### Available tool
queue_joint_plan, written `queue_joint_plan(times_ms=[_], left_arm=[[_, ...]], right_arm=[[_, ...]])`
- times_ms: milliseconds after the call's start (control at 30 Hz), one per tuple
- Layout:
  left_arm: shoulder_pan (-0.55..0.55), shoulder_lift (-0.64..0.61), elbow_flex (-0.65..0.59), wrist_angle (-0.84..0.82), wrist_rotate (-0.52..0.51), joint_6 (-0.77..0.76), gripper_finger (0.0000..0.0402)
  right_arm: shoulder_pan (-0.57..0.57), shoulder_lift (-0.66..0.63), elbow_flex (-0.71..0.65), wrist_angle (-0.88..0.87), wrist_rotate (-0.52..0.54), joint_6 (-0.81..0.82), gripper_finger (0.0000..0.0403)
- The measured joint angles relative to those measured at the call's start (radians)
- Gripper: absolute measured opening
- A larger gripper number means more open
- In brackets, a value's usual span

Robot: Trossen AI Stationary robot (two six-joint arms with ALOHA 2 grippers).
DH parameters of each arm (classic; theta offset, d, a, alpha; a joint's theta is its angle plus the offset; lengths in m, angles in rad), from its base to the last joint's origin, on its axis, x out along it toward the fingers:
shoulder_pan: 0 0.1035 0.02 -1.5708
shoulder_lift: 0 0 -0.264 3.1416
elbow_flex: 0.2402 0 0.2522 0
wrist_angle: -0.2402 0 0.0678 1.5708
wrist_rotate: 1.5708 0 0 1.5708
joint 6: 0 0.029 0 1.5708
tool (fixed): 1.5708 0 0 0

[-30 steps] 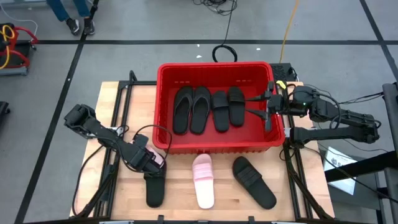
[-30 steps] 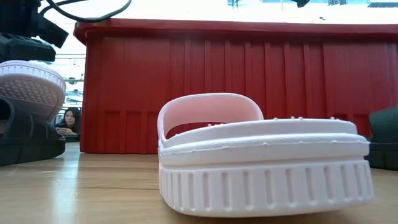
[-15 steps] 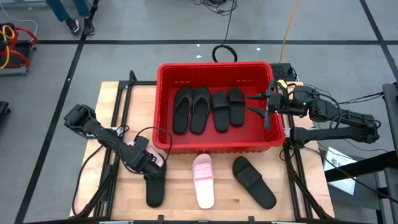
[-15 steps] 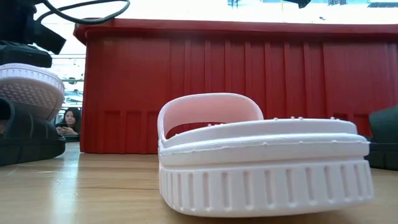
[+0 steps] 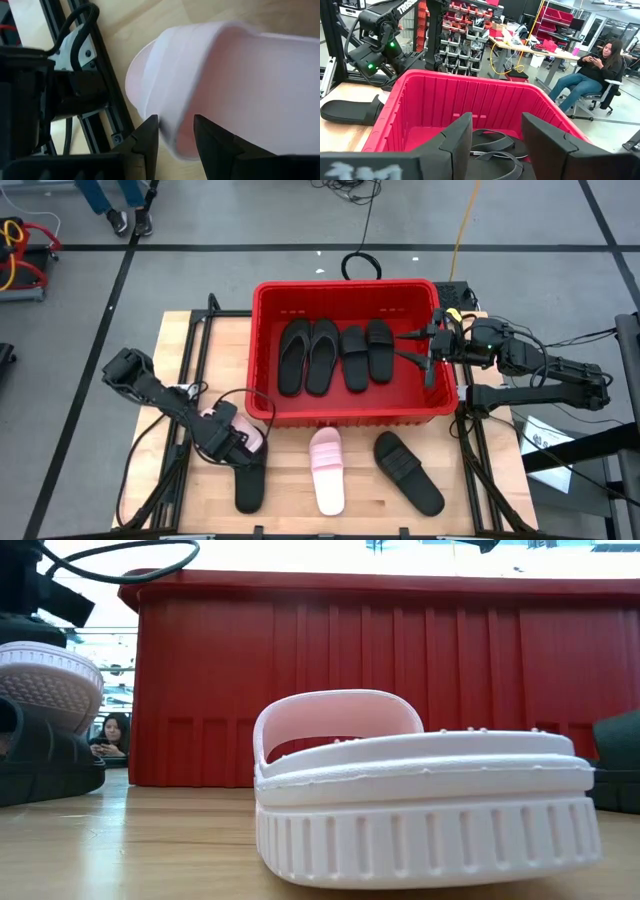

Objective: Pick and place slides into bin
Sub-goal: Put the left pink slide into the red bin

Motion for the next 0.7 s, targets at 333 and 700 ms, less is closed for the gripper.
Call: queue_joint_plan(times_ms=[333,700], left_arm=[[-0.002,0.0,-0.018,-0.002,0.012,0.005,0.0049],[0.002,0.0,0.039,-0.024,0.02,0.031,0.0005]], right_arm=[[0.0,0.0,0.0,0.0,0.008,0.0,0.016],[0.0,0.0,0.0,0.009,0.008,0.0,0.016]])
